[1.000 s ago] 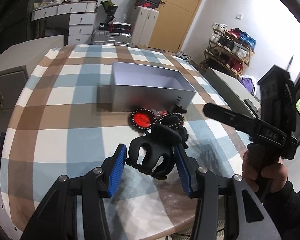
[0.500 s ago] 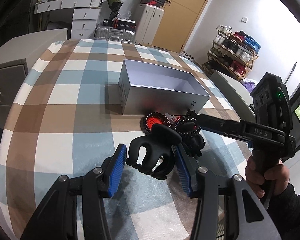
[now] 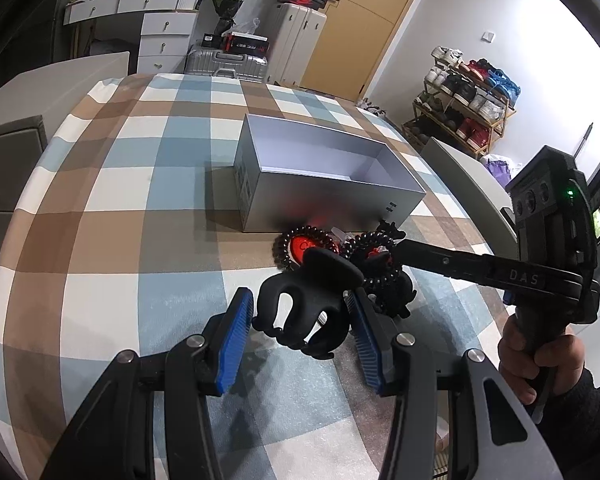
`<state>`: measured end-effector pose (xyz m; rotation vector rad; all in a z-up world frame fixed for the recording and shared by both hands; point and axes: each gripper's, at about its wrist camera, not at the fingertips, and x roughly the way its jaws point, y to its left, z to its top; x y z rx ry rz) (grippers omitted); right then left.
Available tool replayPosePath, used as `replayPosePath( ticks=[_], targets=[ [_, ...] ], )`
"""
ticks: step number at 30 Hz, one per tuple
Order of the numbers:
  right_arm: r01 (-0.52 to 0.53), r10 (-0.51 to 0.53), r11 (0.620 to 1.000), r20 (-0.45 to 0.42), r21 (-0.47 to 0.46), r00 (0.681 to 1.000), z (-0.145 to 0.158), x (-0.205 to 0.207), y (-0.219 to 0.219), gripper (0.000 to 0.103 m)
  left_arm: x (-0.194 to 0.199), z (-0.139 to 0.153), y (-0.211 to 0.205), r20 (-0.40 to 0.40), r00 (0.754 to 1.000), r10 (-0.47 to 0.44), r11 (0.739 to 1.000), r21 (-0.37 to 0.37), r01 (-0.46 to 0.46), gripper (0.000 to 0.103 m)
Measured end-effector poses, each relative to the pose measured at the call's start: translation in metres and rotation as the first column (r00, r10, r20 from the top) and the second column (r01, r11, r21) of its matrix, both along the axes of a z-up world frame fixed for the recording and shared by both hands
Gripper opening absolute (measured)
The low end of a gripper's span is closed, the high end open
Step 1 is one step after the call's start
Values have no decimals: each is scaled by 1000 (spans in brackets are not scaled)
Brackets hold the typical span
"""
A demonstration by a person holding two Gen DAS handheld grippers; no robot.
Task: Organize jewelry
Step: 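Grasp a black coil hair tie with the right tool while the left tool holds the claw clip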
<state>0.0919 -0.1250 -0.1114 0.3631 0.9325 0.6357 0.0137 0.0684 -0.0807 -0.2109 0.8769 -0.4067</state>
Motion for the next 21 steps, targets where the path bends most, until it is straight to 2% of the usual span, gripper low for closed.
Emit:
replayPosePath(
  ticks=[2,6,9,14,16,17,21],
  targets=[
    [-7,7,1000,26,2,1000,4,-3,1,0,2,0,1,-2,1000,3,1000,-2,-3,43],
    [-19,19,1000,67,1,998,11,-6,4,0,3,0,2,-3,1000,6,1000,-5,-6,43],
    [-20,20,1000,63,-9,998,10,-6,6,0,2,0,3,0,1000,7,1000,-4,-7,43],
    [26,-26,1000,42,8,999,10,1,-2,8,3,-1,3,-7,1000,6,1000,-7,-6,43],
    [33,-33,999,18,-10,999,6,5,-1,18,3,-3,5,-12,1000,8,1000,-10,-8,43],
    [35,-35,999,6,-16,999,4,6,-1,20,3,-3,5,-14,1000,9,1000,-13,-9,43],
    [29,-29,1000,-59,-5,998,-8,10,-1,21,4,-5,7,-20,1000,7,1000,-22,-8,43]
  ],
)
